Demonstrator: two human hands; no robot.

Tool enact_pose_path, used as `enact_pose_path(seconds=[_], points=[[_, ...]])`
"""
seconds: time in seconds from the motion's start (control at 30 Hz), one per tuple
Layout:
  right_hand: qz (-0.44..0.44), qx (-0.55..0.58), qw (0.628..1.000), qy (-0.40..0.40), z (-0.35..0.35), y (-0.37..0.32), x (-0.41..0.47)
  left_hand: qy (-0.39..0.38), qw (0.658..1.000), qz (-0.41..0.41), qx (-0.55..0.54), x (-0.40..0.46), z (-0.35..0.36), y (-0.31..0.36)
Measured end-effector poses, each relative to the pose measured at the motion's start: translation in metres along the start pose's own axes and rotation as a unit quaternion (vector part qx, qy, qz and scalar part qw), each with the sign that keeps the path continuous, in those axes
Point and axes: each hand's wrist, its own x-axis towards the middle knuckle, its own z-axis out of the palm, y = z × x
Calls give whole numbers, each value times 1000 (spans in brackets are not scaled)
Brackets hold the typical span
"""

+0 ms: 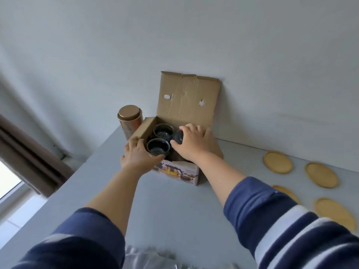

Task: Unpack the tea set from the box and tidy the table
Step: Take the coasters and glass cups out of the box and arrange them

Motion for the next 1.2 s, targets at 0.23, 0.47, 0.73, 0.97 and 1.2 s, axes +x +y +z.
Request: enact_pose_path(seconds=[0.23, 0.47, 0.73, 0.97, 1.2], points=[[95, -93, 984, -123, 13, -39, 56, -63, 998, -7, -11, 23, 6, 2], [192, -100, 963, -163, 24, -65, 75, -56, 998, -36, -24, 26, 13, 8], [183, -53, 979, -72, 27, -59, 70, 10, 998, -17, -56, 17, 19, 4], [191, 168, 967, 6, -14, -52, 63, 63, 992, 49, -96, 9, -2, 7], [194, 369, 897, 145, -76, 7, 33, 102, 969, 126, -184, 6, -35, 59]])
